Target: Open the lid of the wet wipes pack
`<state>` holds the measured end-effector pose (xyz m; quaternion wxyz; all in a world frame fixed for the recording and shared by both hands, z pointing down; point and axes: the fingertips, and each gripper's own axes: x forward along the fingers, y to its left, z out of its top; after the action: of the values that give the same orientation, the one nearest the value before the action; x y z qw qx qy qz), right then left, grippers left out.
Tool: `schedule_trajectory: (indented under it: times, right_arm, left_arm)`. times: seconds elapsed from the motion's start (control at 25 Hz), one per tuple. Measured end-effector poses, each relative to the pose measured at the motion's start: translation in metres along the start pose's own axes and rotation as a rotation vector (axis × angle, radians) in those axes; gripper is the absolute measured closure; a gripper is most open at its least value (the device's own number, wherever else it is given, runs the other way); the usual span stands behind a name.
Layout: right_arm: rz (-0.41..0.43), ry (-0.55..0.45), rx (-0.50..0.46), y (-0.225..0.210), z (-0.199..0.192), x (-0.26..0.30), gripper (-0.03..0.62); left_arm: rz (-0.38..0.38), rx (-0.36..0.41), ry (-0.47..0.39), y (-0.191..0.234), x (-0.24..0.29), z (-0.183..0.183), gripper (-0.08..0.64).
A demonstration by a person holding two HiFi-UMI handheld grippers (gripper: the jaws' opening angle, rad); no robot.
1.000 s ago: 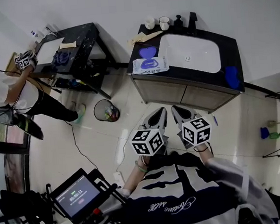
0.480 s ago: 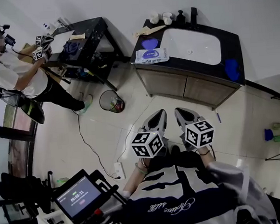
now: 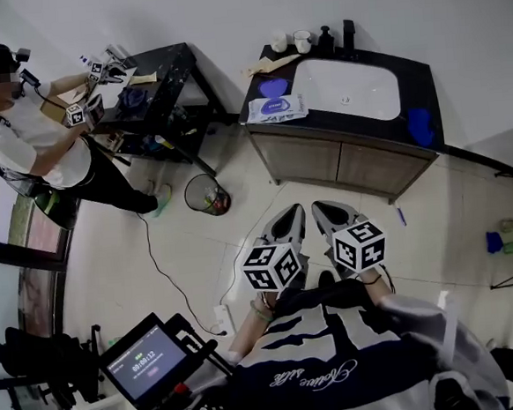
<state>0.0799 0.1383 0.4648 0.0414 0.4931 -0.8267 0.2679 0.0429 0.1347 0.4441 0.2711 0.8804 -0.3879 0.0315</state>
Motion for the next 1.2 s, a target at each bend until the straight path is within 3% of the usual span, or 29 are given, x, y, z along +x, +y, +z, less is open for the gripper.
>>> schedule_trajectory:
  times: [0.36,1.2]
  right_arm:
    - [-0.035,0.004,0.004,0.032,0.013,0.024,0.594]
    - [-0.094,-0.039,0.008,0.03,-0.002,0.018,0.594]
  left_arm:
    - [-0.007,-0.028,0.008,0.035,-0.025,0.022,0.561]
    - [-0.061,0.007,0.037,0.037,-0.029,0.001,0.561]
